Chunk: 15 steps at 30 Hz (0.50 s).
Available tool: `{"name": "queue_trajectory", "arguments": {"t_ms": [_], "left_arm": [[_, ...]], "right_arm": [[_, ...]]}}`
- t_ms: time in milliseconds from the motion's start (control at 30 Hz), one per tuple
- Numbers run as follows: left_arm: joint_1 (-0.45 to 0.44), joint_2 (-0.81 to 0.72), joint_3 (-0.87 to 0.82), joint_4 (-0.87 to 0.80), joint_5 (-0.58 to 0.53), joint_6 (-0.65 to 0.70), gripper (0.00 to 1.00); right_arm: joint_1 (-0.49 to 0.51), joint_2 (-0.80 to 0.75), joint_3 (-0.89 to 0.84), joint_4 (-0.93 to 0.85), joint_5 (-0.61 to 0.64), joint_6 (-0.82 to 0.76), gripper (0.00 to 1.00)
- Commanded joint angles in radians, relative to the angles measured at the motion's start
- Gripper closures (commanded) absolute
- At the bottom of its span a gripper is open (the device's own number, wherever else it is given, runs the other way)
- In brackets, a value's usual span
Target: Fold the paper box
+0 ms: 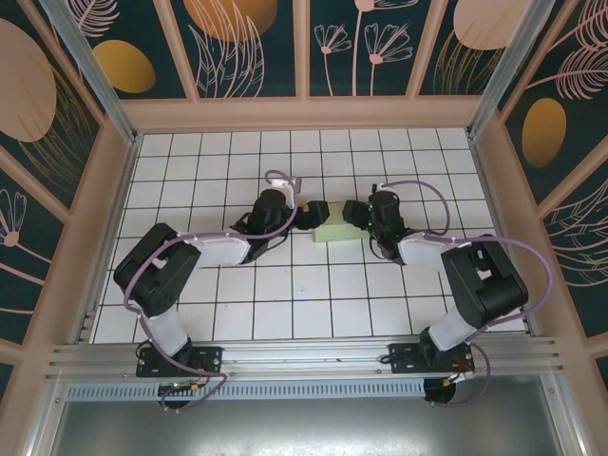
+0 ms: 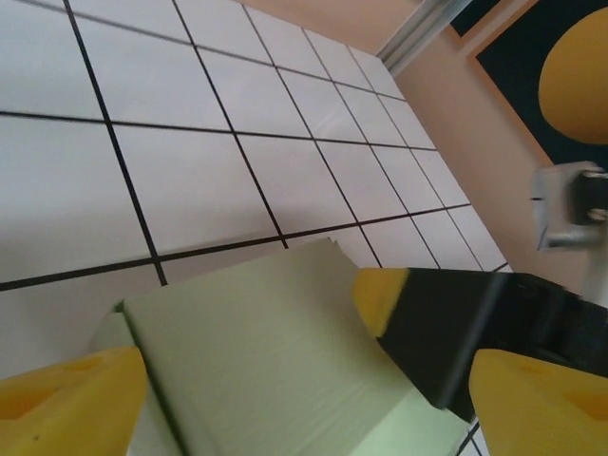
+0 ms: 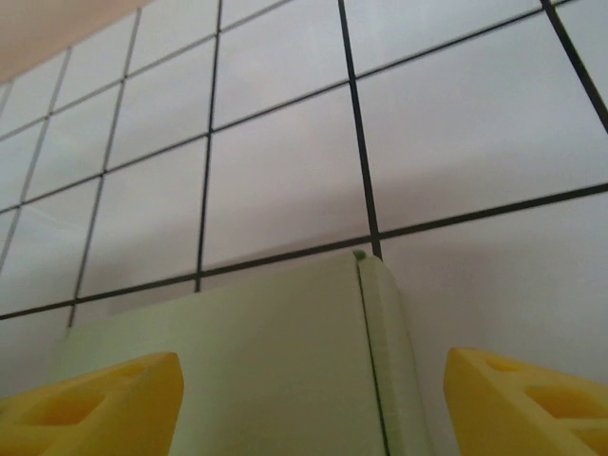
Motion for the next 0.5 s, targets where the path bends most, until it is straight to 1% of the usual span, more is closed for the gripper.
{"name": "queue_trajectory", "arguments": {"t_ms": [0, 100, 267, 433, 467], "left_arm": [[0.010, 0.066, 0.061, -0.174, 0.013, -0.021, 0.21], [0.018, 0.110, 0.099, -0.207, 0.027, -0.017, 0.27], [0.020, 0.149, 0.112, -0.227, 0.037, -0.011, 0.38], [0.022, 0.176, 0.108, -0.209, 0.053, -0.025, 0.46], [0.022, 0.180, 0.109, -0.209, 0.057, -0.026, 0.47]], "right_arm": [[-0.024, -0.082, -0.029, 0.042, -0.030, -0.008, 0.26], [-0.044, -0.125, -0.049, 0.024, -0.034, -0.014, 0.26], [-0.059, -0.158, -0.081, -0.013, -0.039, -0.030, 0.26], [-0.062, -0.124, -0.108, -0.010, -0.055, -0.034, 0.29], [-0.065, -0.111, -0.112, -0.007, -0.059, -0.033, 0.32]]}}
